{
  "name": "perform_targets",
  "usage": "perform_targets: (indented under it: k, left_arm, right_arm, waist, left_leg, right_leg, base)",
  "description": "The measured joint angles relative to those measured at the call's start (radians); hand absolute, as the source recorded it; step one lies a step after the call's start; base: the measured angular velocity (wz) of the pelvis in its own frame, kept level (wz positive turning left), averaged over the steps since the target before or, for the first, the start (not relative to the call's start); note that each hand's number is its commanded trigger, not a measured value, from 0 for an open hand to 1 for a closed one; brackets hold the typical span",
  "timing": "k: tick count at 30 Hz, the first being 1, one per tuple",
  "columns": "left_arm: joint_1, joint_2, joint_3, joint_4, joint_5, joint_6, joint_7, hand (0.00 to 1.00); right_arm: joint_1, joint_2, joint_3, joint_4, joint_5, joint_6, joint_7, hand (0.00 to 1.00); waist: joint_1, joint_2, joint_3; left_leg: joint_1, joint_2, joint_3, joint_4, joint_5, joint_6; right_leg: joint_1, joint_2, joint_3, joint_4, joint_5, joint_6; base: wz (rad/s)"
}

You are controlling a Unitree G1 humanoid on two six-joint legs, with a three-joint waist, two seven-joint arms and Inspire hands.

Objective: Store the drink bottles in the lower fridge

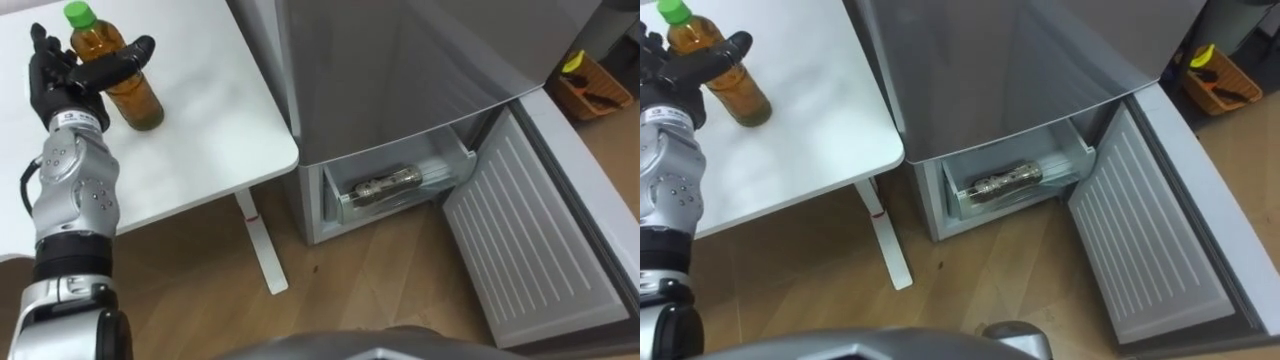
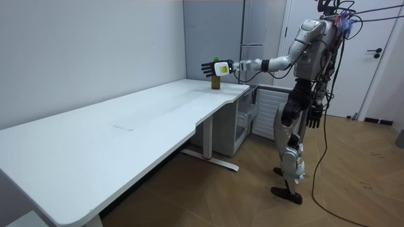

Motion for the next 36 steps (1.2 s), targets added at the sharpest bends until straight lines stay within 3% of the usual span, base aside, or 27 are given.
perform_targets:
  k: [1,3,12,16,24,36]
  left_arm:
    - [0.000,0.000,0.000,0.002,0.000,0.000,0.000,0.59]
    - [0.000,0.000,0.000,0.009,0.000,0.000,-0.001,1.00]
    - [0.000,0.001,0.009,0.030,-0.001,0.003,-0.006,1.00]
    - [0.000,0.002,0.006,0.038,-0.031,0.033,-0.016,1.00]
    - [0.000,0.002,-0.024,0.049,-0.082,0.053,-0.034,1.00]
    - [0.000,0.003,-0.032,0.050,-0.100,0.080,-0.101,1.00]
  right_arm:
    - [0.000,0.000,0.000,0.000,0.000,0.000,-0.003,0.00]
    - [0.001,-0.001,-0.004,0.000,0.000,0.000,-0.005,0.00]
    - [-0.001,-0.002,-0.004,-0.002,0.000,0.000,-0.004,0.00]
    - [-0.001,-0.005,-0.004,-0.003,0.002,0.001,-0.001,0.00]
    - [0.002,-0.010,-0.003,-0.004,0.005,0.005,-0.002,0.00]
    - [0.001,-0.011,0.004,-0.008,0.007,0.021,0.013,0.00]
  waist:
    - [0.000,0.001,-0.0006]
    - [-0.001,0.002,-0.0011]
    - [-0.001,0.002,-0.0008]
    - [-0.001,0.001,-0.0009]
    - [-0.004,0.002,0.0034]
    - [-0.005,-0.005,0.0022]
  left_leg:
    - [0.000,0.000,0.000,0.000,0.000,0.000]
    - [0.000,0.000,0.000,0.000,0.000,0.000]
    - [-0.004,0.000,0.001,-0.002,0.000,0.000]
    - [-0.017,0.000,0.000,-0.001,0.000,0.000]
    - [-0.020,0.000,0.001,-0.001,0.000,0.000]
    - [-0.021,0.000,0.002,0.000,0.000,0.000]
  right_leg:
    - [-0.001,0.000,0.000,0.000,0.000,0.000]
    - [-0.001,0.000,0.000,0.000,0.000,0.000]
    - [-0.001,0.000,0.002,-0.001,0.000,0.000]
    - [-0.014,0.000,0.002,0.000,0.000,0.000]
    - [-0.016,0.000,0.002,-0.001,-0.001,0.001]
    - [-0.016,0.001,0.002,0.000,-0.001,0.000]
  base:
    - [0.00]
    - [0.00]
    - [0.00]
    - [0.00]
    - [0.00]
    - [0.00]
